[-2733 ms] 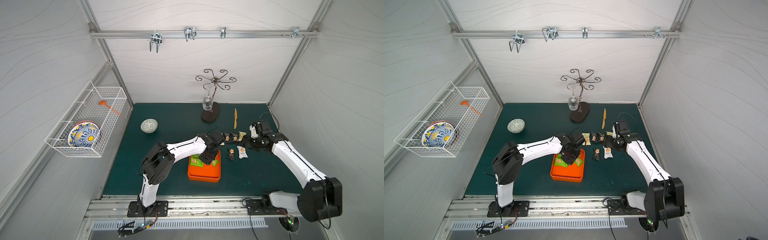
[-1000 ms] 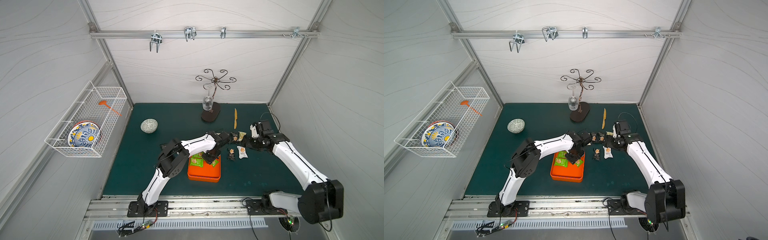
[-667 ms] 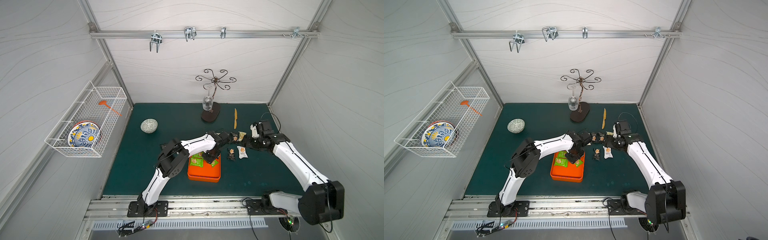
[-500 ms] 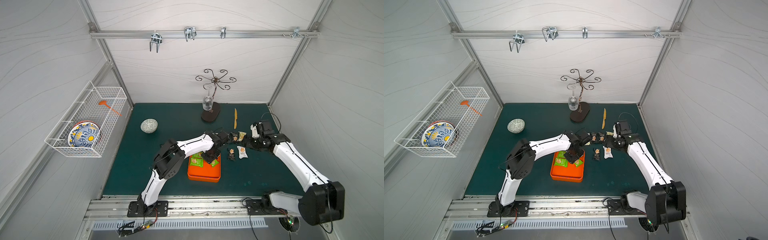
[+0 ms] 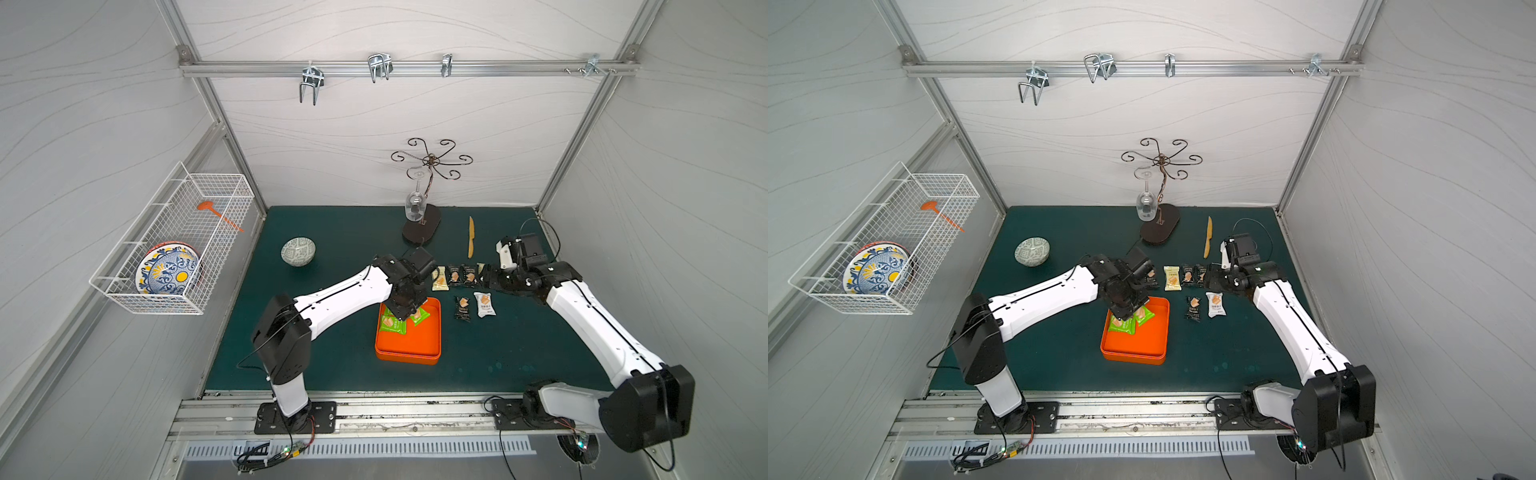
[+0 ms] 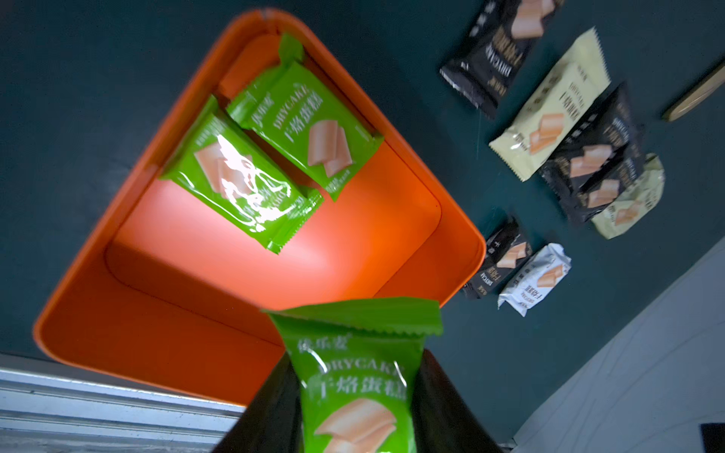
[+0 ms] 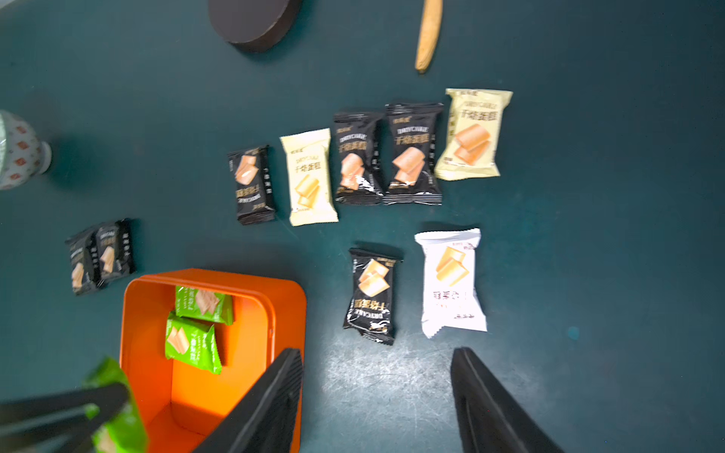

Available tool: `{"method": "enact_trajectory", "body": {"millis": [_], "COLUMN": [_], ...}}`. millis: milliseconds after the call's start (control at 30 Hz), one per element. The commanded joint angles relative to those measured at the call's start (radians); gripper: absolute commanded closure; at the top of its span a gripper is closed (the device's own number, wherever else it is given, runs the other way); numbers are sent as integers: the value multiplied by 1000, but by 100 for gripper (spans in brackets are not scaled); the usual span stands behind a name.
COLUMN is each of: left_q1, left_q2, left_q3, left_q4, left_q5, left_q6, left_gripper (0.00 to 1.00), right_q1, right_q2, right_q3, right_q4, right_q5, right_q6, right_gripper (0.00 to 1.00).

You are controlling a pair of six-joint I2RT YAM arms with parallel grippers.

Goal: Take the cookies out of the storage box
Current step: Pick up the cookie from the storage box, then place the cookie at the center of the board.

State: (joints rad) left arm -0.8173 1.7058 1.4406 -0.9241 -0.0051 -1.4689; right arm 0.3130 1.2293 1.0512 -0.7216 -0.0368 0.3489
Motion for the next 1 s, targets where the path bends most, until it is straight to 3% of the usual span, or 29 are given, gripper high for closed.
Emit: {"method": "enact_trajectory", "body": {"millis": [0, 200, 333, 700, 967], "left_q1": [125, 326, 422, 483, 488], "left_q2": [-90, -133, -20, 327, 400], "left_q3": [-48, -97, -33, 198, 176], "left_q4": [-4, 57, 108, 84, 97], "left_q5": [-72, -131, -46, 102, 97], "left_q6": [79, 162, 278, 533, 573], "left_gripper": [56, 55, 54, 53, 52], "right_q1": [52, 129, 155, 172, 230], "right_q2": [24, 81, 125, 152, 141], "right_q3": [31, 57, 81, 86, 51], "right_q4": [-6, 5, -6, -22, 26], "right_q5": [9, 35, 45, 64, 25], "right_q6": [1, 9, 5, -9, -53], "right_gripper": [35, 35, 34, 34, 35]}}
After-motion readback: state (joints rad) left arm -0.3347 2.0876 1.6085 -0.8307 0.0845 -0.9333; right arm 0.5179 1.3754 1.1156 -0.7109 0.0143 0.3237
